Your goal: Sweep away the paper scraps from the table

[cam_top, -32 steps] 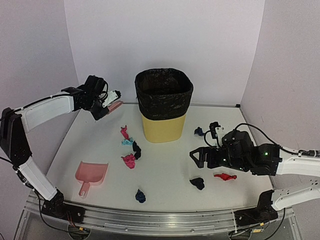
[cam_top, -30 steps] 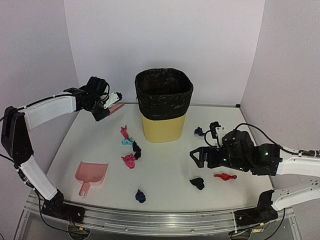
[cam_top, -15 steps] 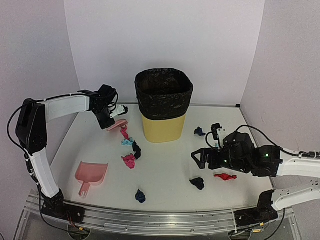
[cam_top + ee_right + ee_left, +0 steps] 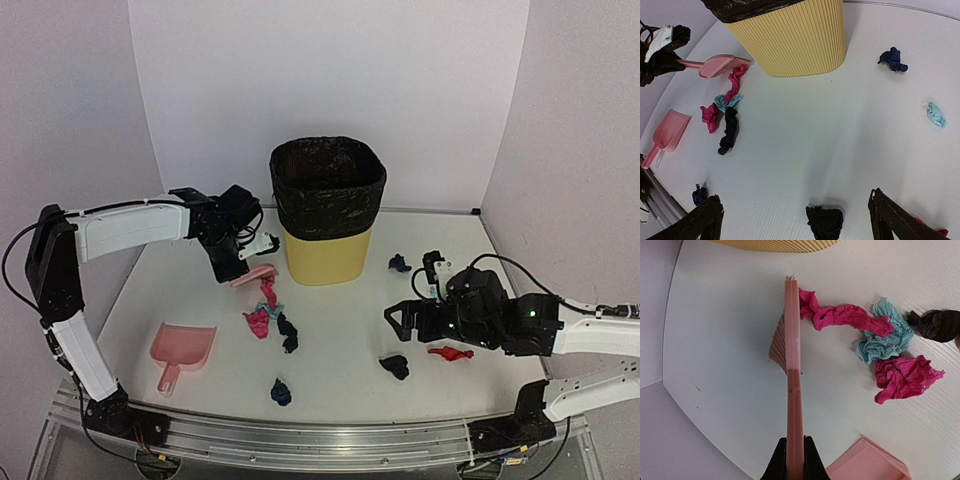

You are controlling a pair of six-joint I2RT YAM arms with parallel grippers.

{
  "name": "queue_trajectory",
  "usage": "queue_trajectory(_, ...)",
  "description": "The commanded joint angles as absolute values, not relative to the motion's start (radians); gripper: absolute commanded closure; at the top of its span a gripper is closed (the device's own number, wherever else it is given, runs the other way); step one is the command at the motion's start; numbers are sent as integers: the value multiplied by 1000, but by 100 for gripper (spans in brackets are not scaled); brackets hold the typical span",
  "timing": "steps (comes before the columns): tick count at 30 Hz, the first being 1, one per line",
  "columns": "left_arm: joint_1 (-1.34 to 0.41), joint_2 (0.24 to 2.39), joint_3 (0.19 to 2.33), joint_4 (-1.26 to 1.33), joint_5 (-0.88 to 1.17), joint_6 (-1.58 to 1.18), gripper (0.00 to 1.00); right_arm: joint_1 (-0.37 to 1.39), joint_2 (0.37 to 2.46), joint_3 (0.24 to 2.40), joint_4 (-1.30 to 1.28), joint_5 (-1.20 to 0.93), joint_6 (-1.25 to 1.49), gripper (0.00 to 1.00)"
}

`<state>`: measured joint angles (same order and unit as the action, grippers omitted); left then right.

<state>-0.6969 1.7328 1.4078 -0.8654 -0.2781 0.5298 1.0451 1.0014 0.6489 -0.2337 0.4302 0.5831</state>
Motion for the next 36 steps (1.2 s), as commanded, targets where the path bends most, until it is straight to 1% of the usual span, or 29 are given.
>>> queue_trajectory(1,-709,1683,1404,-978,-231,377,100,1049,981,638,-218,423,600,2)
queue_trajectory(9,-835,1595,1374,-1004,-168,263,100,1049,980,635,-218,391,596,2)
queue_trajectory(14,-926,1571,1382,-1023,-171,190,100,1049,967,622,-218,372,597,2)
queue_trajectory(20,-1043,1623,1462,-1084,-261,105,100,1048,942,589,-218,364,605,2)
queue_trajectory(25,-1055,1634,1573,-1103,-361,19,100,1048,938,580,-218,355,604,2)
queue_trajectory(31,-1055,1603,1660,-1177,-432,-252,100,1048,935,573,-218,354,595,2)
queue_trajectory(36,-1055,1552,1626,-1278,-299,-566,100,1048,930,567,-218,355,593,2)
